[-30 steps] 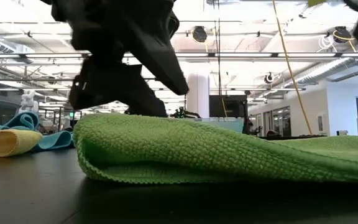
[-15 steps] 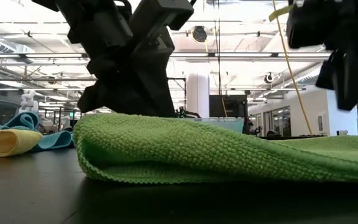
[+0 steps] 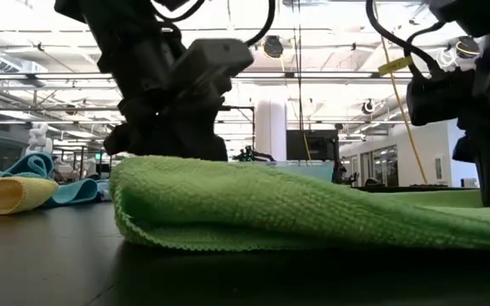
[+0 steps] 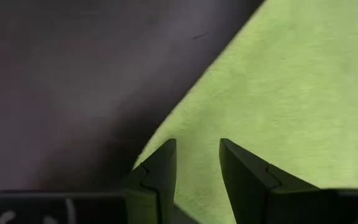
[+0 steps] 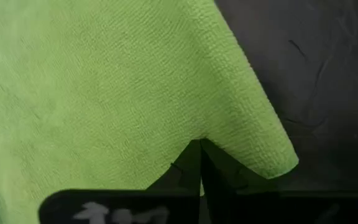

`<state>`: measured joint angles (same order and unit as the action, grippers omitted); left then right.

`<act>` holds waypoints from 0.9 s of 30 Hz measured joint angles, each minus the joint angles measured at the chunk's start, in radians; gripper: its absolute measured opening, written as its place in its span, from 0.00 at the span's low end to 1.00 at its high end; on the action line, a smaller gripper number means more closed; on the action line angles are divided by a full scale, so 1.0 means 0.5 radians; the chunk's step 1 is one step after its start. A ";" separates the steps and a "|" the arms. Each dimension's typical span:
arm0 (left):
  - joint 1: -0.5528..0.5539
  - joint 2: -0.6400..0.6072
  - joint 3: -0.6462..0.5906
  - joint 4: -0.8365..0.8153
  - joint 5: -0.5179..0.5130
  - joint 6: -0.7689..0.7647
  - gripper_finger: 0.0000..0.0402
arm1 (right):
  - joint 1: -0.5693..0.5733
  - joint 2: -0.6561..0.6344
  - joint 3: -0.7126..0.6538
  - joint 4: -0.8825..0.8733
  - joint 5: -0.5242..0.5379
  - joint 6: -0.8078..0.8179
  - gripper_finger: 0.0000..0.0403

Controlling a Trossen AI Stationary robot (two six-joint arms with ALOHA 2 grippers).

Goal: Fold microfiber towels
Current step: Fold the green microfiber towel

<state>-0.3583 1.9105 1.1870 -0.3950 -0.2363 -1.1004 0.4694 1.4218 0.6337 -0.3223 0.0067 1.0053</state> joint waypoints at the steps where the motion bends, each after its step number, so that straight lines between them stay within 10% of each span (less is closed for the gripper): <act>1: 0.003 0.000 0.000 -0.029 0.000 0.000 0.30 | 0.000 -0.002 -0.020 0.035 0.005 0.010 0.00; 27: 0.329 0.000 -0.001 -0.145 0.004 0.329 0.30 | -0.607 0.004 -0.076 0.000 0.259 -0.740 0.00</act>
<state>-0.1936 1.9106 1.1866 -0.4675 -0.2345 -0.9360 0.1658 1.4239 0.5957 -0.3225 0.1360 0.6354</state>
